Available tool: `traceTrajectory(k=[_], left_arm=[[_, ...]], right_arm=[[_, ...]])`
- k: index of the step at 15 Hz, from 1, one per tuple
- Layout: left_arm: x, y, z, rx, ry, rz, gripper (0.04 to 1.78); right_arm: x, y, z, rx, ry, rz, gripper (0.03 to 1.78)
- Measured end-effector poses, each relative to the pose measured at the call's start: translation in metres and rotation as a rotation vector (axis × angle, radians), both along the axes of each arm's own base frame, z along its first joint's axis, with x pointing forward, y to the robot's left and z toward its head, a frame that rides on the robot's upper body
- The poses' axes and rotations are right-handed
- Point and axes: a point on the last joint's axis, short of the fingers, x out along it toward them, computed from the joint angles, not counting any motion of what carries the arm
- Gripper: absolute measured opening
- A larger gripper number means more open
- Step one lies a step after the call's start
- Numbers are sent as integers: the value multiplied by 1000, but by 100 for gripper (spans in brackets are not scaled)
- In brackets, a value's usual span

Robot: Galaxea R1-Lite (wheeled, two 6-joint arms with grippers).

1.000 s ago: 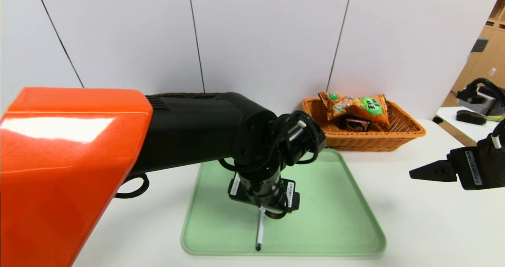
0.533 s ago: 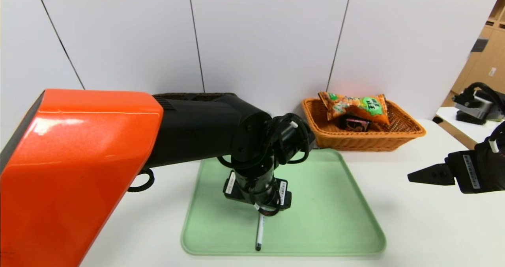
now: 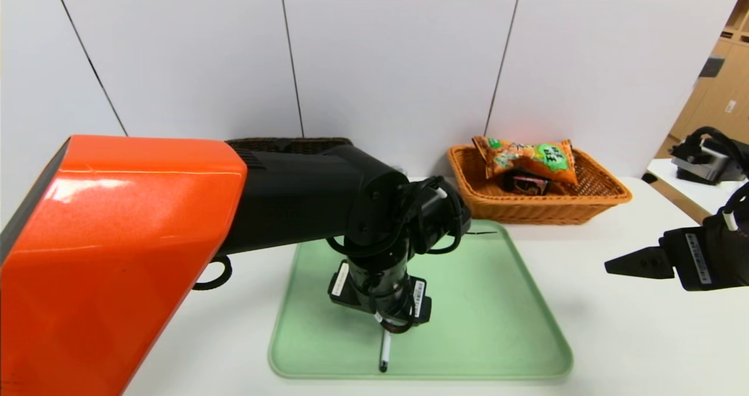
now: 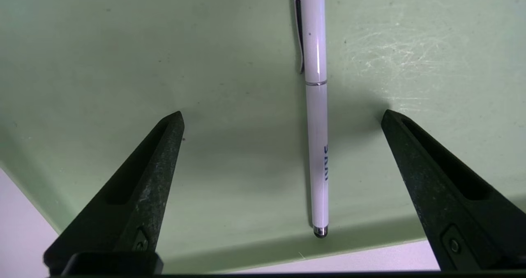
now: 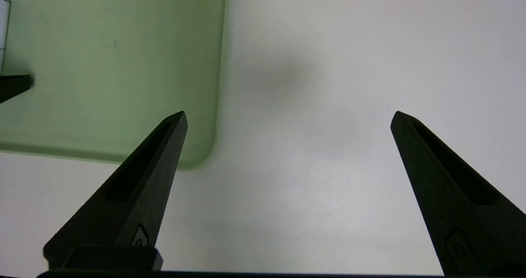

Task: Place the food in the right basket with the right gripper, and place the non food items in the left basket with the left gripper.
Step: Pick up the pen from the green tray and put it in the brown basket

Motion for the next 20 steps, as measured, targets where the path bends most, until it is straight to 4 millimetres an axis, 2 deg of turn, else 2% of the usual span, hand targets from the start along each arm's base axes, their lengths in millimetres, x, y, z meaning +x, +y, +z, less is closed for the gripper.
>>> traceTrajectory(k=[18, 20], left_arm=[[-2, -6, -8, -33, 67, -43, 169], [-1, -7, -11, -30, 69, -34, 135]], right_arm=[[-2, 0, -1, -3, 0, 3, 171], [-2, 0, -1, -3, 0, 4, 171]])
